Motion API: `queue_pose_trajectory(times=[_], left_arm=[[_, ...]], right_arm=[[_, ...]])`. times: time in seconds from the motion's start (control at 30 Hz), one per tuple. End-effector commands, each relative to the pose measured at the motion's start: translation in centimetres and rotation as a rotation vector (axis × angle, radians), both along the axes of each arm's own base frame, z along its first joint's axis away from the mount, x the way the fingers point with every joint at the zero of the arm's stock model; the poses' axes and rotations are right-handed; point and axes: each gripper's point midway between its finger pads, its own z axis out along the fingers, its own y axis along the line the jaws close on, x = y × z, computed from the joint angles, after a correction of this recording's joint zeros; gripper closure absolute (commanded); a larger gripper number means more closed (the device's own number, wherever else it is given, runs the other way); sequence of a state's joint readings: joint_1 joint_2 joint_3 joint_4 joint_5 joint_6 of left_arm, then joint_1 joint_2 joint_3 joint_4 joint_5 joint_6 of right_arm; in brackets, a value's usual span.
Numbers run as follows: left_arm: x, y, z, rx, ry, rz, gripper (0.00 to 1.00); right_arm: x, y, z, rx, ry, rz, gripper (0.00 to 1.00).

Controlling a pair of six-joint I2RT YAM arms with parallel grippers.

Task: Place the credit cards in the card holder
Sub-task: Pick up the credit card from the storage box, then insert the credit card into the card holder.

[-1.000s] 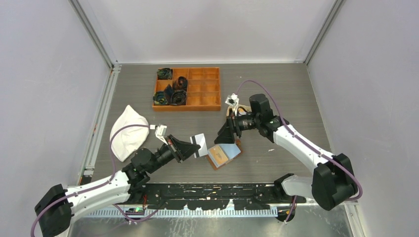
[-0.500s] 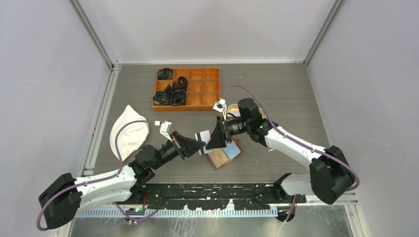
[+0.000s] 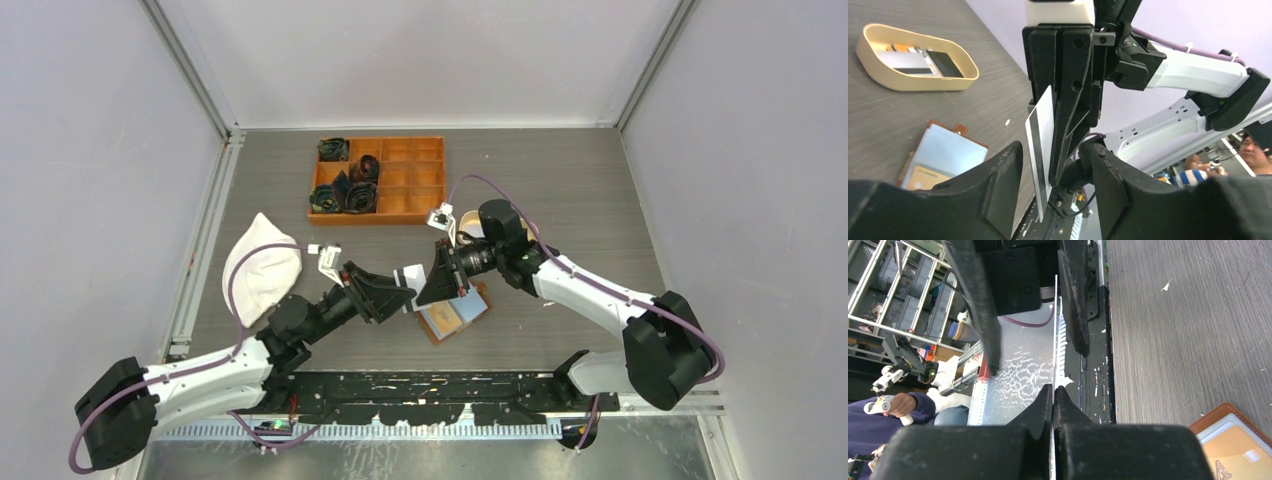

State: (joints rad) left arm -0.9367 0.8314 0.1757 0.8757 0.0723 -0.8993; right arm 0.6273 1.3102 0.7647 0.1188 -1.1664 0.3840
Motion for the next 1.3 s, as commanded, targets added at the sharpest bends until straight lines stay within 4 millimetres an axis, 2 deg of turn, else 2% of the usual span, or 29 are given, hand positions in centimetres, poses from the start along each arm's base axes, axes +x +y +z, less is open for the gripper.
queue_pose_trajectory(times=[0.0, 0.13, 0.23, 0.27, 0.37, 0.43, 0.47, 0.53, 0.6, 0.63, 0.67, 0.73, 0.77, 0.83, 0.93, 1.0, 1.13, 1.27], left_arm=[[-0.4, 0.5, 2.9, -0.013, -0.075, 0.000, 0.43], [-1.0, 0.7, 3.2, 0.039, -0.087, -0.025, 0.46], [-1.2, 0.4, 3.1, 0.054, -0.085, -0.052, 0.54], [-1.3, 0.3, 3.0, 0.061, -0.085, -0.062, 0.60], [-1.5, -0.4, 2.9, 0.063, -0.093, -0.103, 0.85], [-1.8, -0.8, 3.1, 0.061, -0.103, -0.127, 0.97], [-1.8, -0.9, 3.2, 0.060, -0.108, -0.133, 1.00], [-1.8, -0.9, 3.3, 0.061, -0.113, -0.131, 1.00], [-1.3, -0.6, 2.7, 0.073, -0.095, -0.102, 1.00], [-1.1, -0.3, 2.2, 0.078, -0.077, -0.082, 1.00], [-0.9, 0.0, 1.6, 0.075, -0.051, -0.061, 1.00], [-0.3, 0.9, 0.0, 0.049, 0.027, -0.005, 1.00], [0.0, 1.3, -0.9, 0.035, 0.071, 0.021, 1.00], [0.5, 2.0, -3.0, 0.025, 0.167, 0.068, 1.00], [1.2, 2.0, -4.6, 0.046, 0.247, 0.104, 1.00], [1.5, 1.6, -4.7, 0.061, 0.267, 0.101, 1.00], [2.3, 0.6, -5.3, 0.077, 0.310, 0.109, 1.00], [2.9, -0.4, -6.6, 0.068, 0.342, 0.105, 1.00]], right_arm=[[-0.3, 0.1, 0.9, 0.028, -0.057, 0.054, 0.99], [-1.0, -0.1, 0.5, 0.008, -0.054, 0.093, 0.99], [-1.6, -0.5, 0.3, 0.008, -0.072, 0.135, 0.99], [-1.7, -0.5, 0.3, 0.004, -0.079, 0.143, 0.99], [-2.1, -0.7, 0.2, 0.004, -0.088, 0.165, 0.99], [-2.1, -0.7, 0.0, 0.000, -0.089, 0.168, 0.99], [-2.1, -0.8, -0.1, -0.002, -0.092, 0.172, 0.99], [-2.2, -0.9, -0.3, -0.008, -0.103, 0.182, 0.98], [-1.7, -1.2, -0.9, -0.055, -0.160, 0.165, 0.74], [-1.3, -1.8, -1.5, -0.104, -0.247, 0.168, 0.63], [-0.8, -2.9, -2.4, -0.150, -0.408, 0.209, 0.54], [1.1, -5.3, -4.1, -0.326, -0.577, 0.183, 0.39], [2.5, -6.4, -4.9, -0.402, -0.685, 0.146, 0.36], [4.8, -8.4, -6.2, -0.480, -0.933, 0.115, 0.31], [5.8, -10.8, -9.0, -0.536, -1.173, 0.144, 0.20], [6.2, -11.6, -10.0, -0.572, -1.236, 0.162, 0.19], [7.9, -13.2, -11.9, -0.712, -1.246, 0.207, 0.21], [8.6, -14.9, -13.9, -0.809, -1.286, 0.283, 0.22]])
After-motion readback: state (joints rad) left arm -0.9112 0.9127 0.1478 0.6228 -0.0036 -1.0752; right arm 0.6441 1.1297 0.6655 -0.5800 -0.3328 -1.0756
